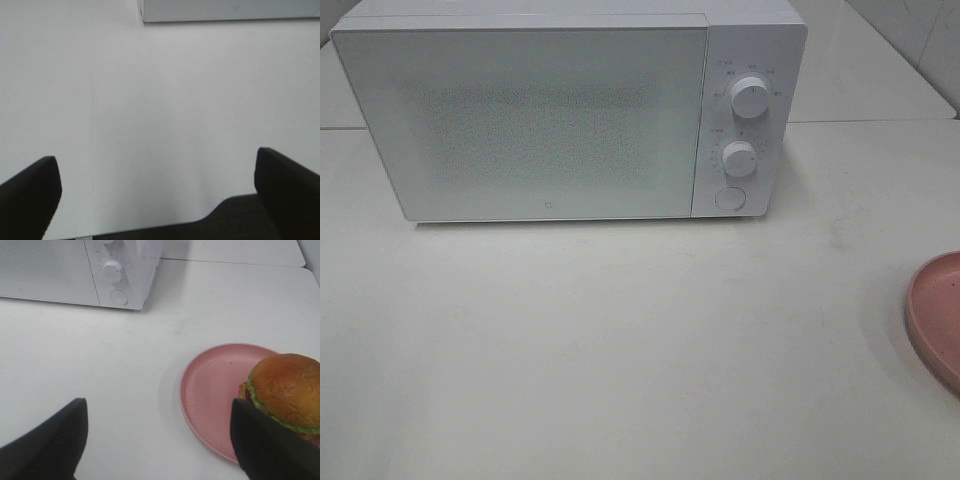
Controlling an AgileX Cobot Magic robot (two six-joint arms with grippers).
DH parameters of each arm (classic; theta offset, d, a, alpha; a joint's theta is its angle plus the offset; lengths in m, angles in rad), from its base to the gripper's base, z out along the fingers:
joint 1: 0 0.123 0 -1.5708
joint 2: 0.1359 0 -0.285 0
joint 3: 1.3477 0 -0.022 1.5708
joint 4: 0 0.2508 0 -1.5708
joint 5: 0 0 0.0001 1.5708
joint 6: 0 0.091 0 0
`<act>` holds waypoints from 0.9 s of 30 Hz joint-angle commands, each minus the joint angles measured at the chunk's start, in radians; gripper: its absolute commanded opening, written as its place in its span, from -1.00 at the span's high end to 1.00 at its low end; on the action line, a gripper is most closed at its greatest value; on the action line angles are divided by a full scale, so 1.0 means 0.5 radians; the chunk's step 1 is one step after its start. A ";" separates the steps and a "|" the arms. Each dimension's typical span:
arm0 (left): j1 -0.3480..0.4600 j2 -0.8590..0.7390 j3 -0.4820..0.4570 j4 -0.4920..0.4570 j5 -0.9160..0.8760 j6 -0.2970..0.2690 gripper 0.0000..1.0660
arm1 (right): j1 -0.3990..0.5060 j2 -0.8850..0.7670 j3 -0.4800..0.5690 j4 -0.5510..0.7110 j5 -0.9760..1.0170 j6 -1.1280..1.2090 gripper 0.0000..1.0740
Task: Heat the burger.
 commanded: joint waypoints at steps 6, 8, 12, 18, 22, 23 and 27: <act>0.006 -0.278 0.004 0.000 0.006 -0.002 -0.87 | -0.012 -0.056 0.004 0.000 -0.010 -0.024 -0.41; 0.006 -0.338 0.004 0.000 0.006 0.002 -0.87 | -0.012 -0.056 0.004 0.000 -0.010 -0.024 -0.41; 0.006 -0.466 0.004 0.000 0.006 0.002 -0.87 | -0.012 -0.056 0.004 0.000 -0.010 -0.024 -0.41; 0.006 -0.478 0.004 0.000 0.006 0.002 -0.87 | -0.012 -0.054 0.004 0.000 -0.010 -0.024 -0.41; 0.006 -0.478 0.004 0.000 0.006 0.002 -0.87 | -0.012 -0.054 0.004 0.000 -0.010 -0.024 -0.41; 0.010 -0.478 0.004 0.000 0.006 0.002 -0.87 | -0.012 -0.054 0.004 0.000 -0.010 -0.024 -0.41; 0.046 -0.478 0.004 0.000 0.006 0.004 -0.87 | -0.012 -0.054 0.004 0.000 -0.010 -0.024 -0.41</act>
